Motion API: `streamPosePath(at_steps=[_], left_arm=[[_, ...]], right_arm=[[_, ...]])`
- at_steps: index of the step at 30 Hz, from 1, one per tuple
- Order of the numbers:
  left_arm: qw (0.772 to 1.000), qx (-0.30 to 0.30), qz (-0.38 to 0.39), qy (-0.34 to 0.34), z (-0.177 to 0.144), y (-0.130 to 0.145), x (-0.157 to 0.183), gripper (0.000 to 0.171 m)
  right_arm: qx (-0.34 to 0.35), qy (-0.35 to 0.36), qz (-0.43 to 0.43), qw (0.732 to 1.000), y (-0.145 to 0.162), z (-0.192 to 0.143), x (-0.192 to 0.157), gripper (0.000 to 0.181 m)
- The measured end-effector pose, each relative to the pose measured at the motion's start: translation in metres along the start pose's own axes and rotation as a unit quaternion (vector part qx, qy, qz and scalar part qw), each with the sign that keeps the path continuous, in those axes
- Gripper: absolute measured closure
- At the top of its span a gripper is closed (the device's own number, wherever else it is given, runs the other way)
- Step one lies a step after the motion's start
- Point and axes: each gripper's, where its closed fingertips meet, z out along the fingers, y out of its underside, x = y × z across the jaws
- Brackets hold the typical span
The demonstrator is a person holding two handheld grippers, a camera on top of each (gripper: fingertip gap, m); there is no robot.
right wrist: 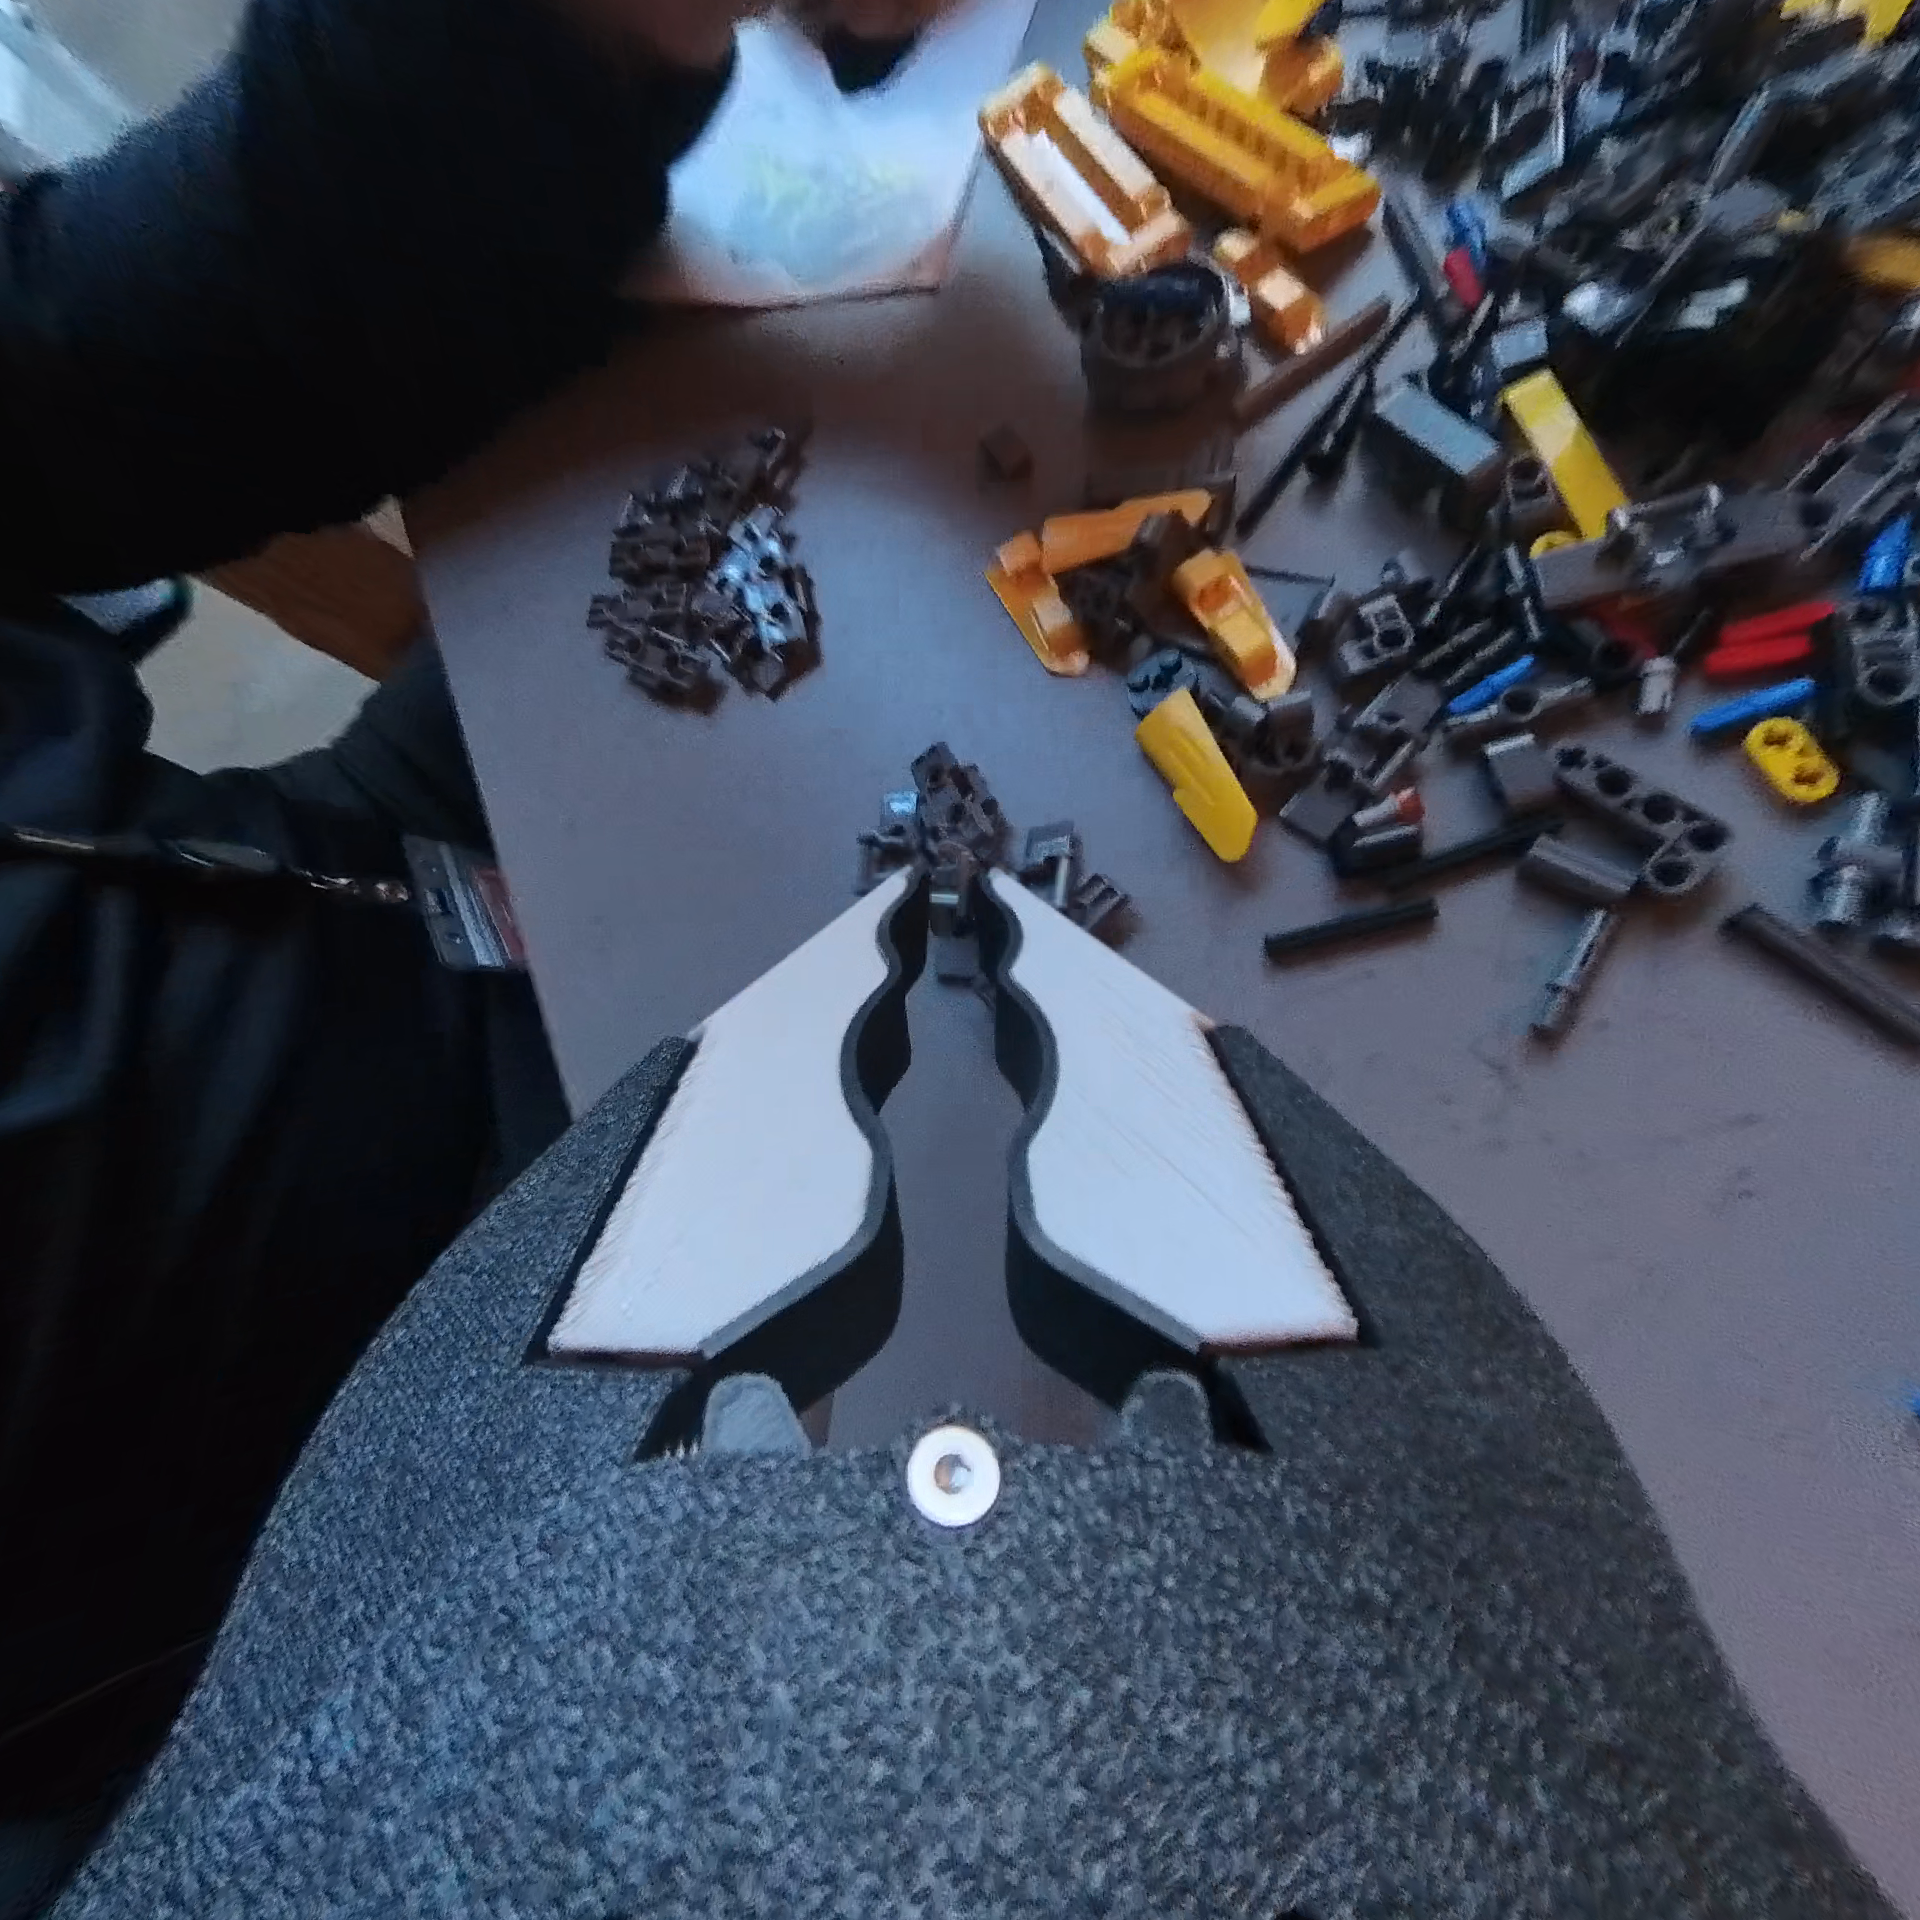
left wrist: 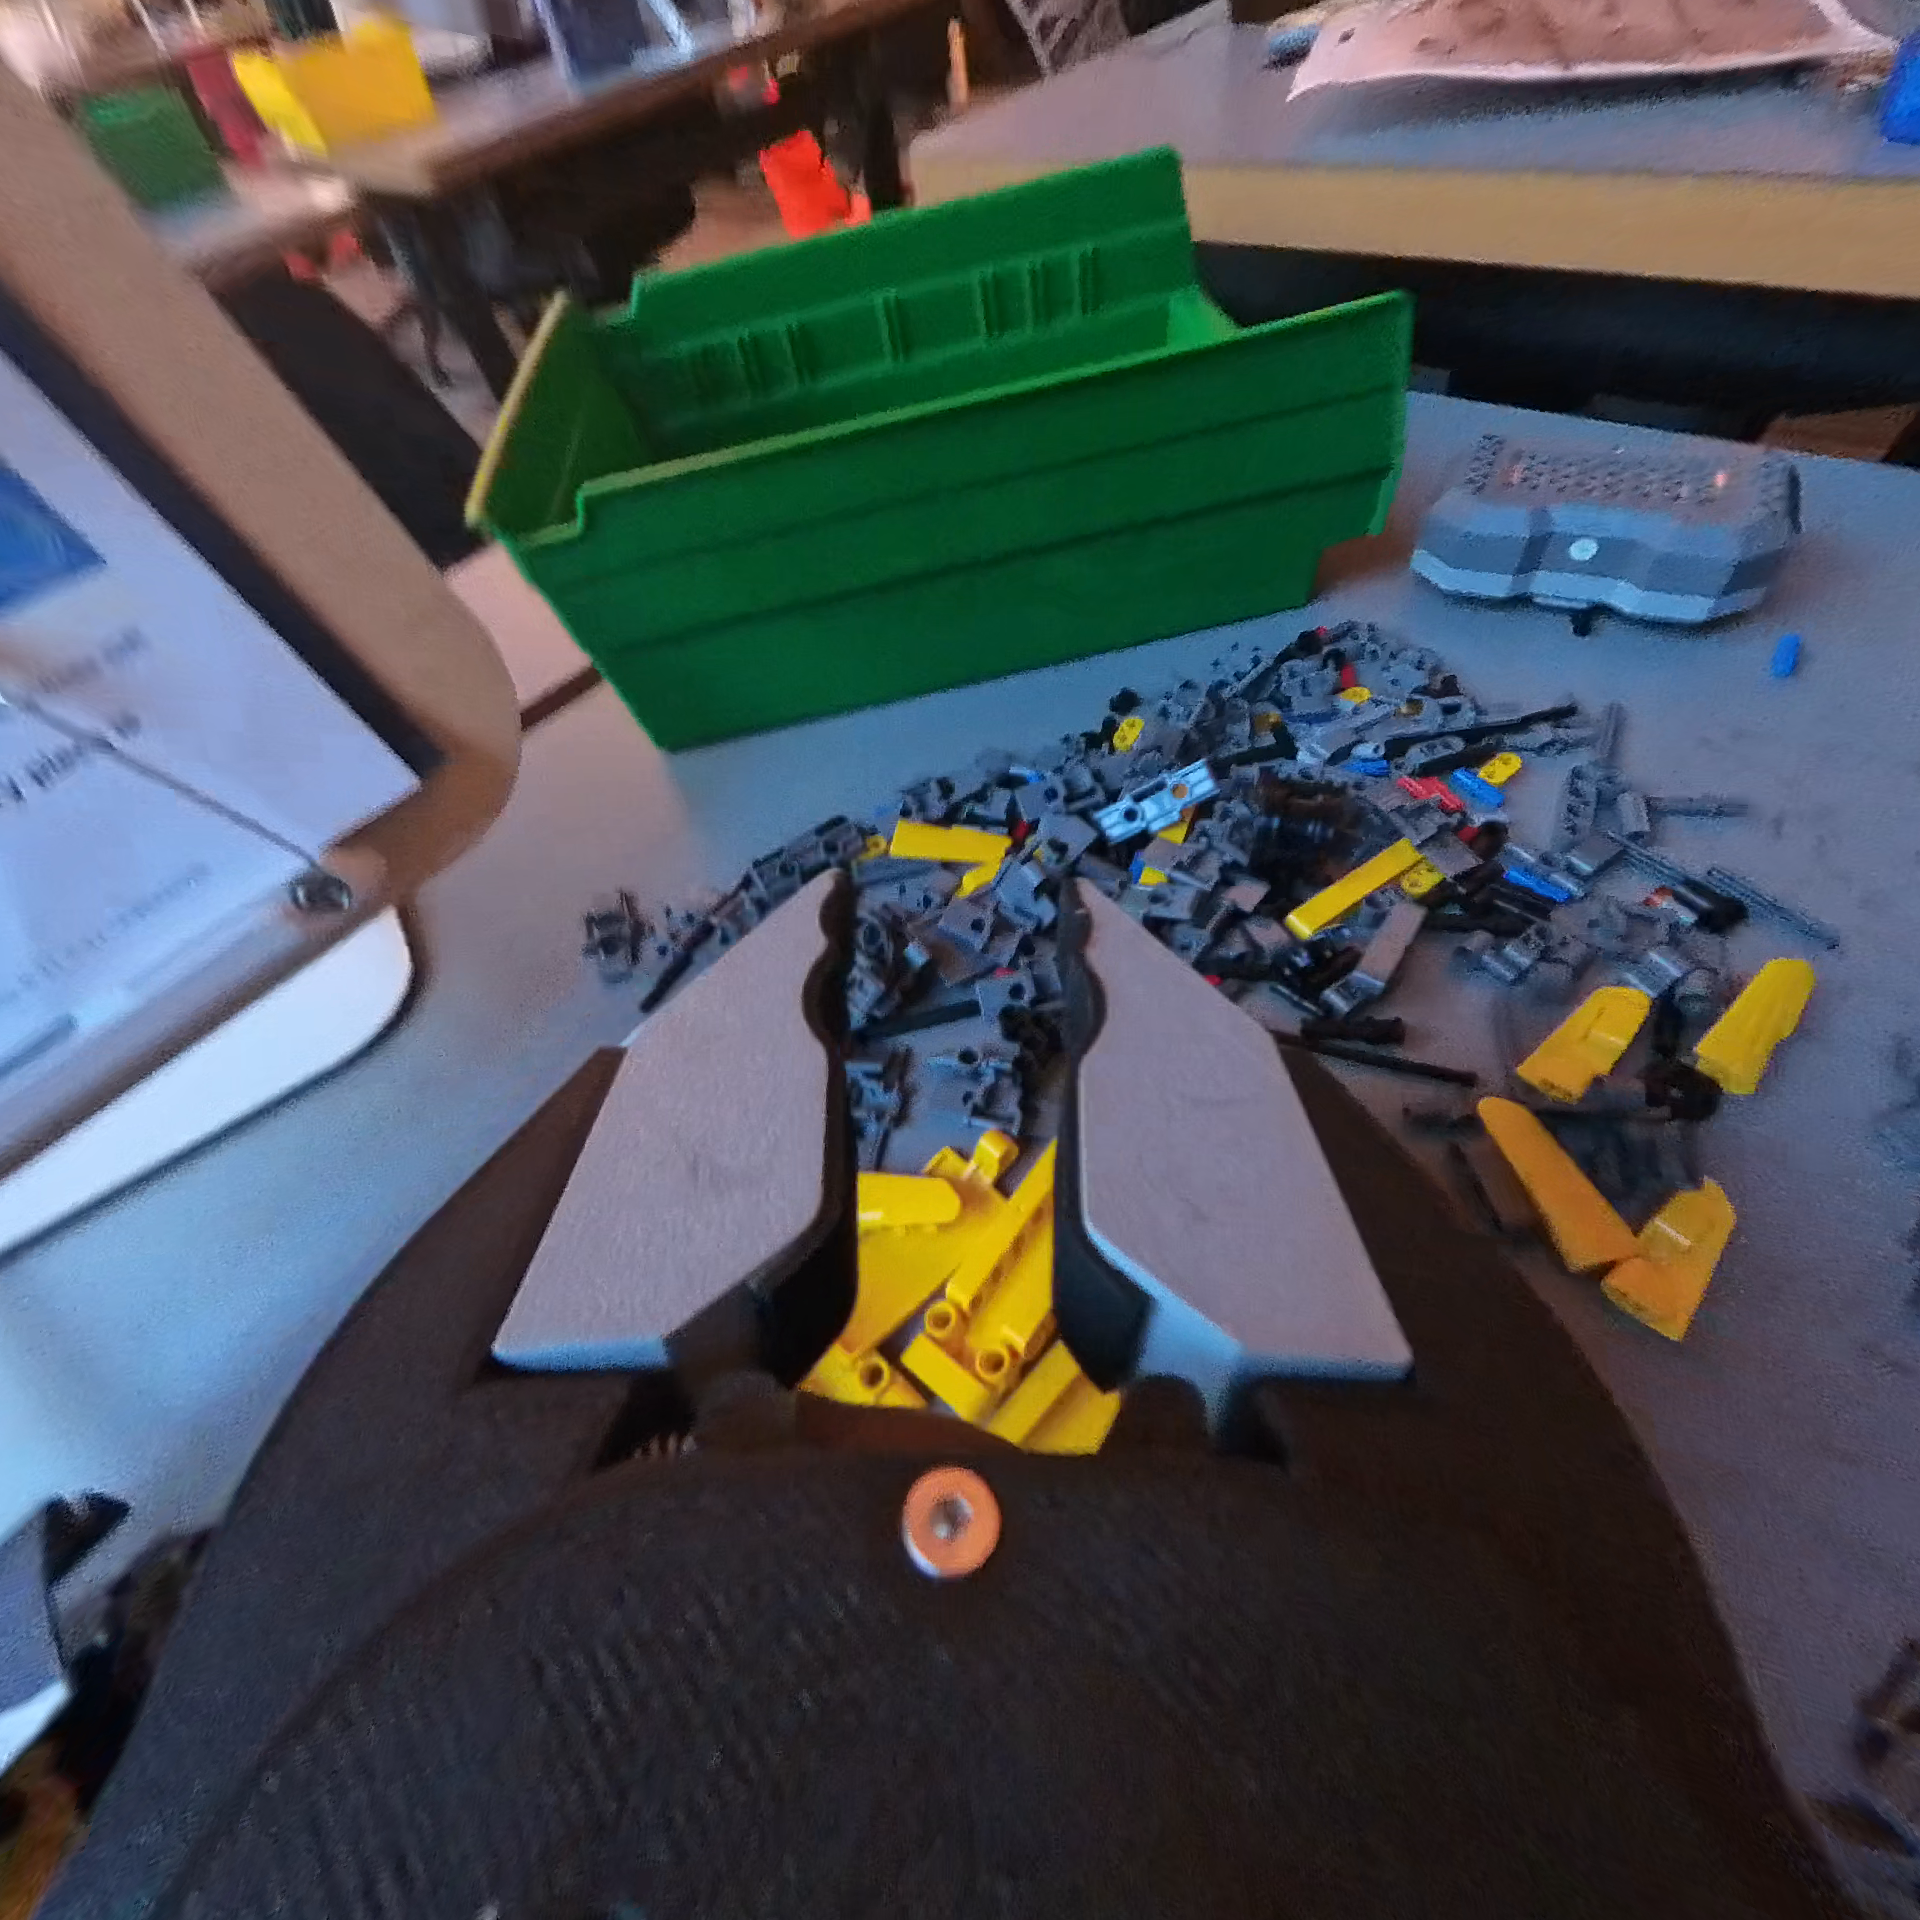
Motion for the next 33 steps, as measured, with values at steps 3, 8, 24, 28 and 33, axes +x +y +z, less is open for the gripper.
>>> streamPosePath(at_steps=[3,8,24,28,33], left_arm=[[0.998,-0.02,-0.052,0.013,0.002,0.01,-0.007,0.132],[0.992,-0.068,-0.108,0.009,0.005,0.026,-0.018,0.113],[0.98,-0.176,-0.088,0.009,0.01,0.075,-0.028,0.146],[0.979,-0.2,-0.043,-0.013,0.015,0.087,-0.031,0.142],[0.982,-0.188,-0.016,-0.002,0.019,0.085,-0.025,0.155]], right_arm=[[-0.011,0.018,-0.007,1.0,0.006,0.005,0.006,0.17],[0.006,0.042,-0.035,0.998,-0.009,-0.008,0.012,0.167],[0.255,0.06,-0.065,0.963,-0.141,0.004,0.062,0.176],[0.26,0.055,-0.067,0.962,-0.132,0.005,0.057,0.178],[0.275,0.028,-0.061,0.959,-0.137,0.001,0.047,0.178]])
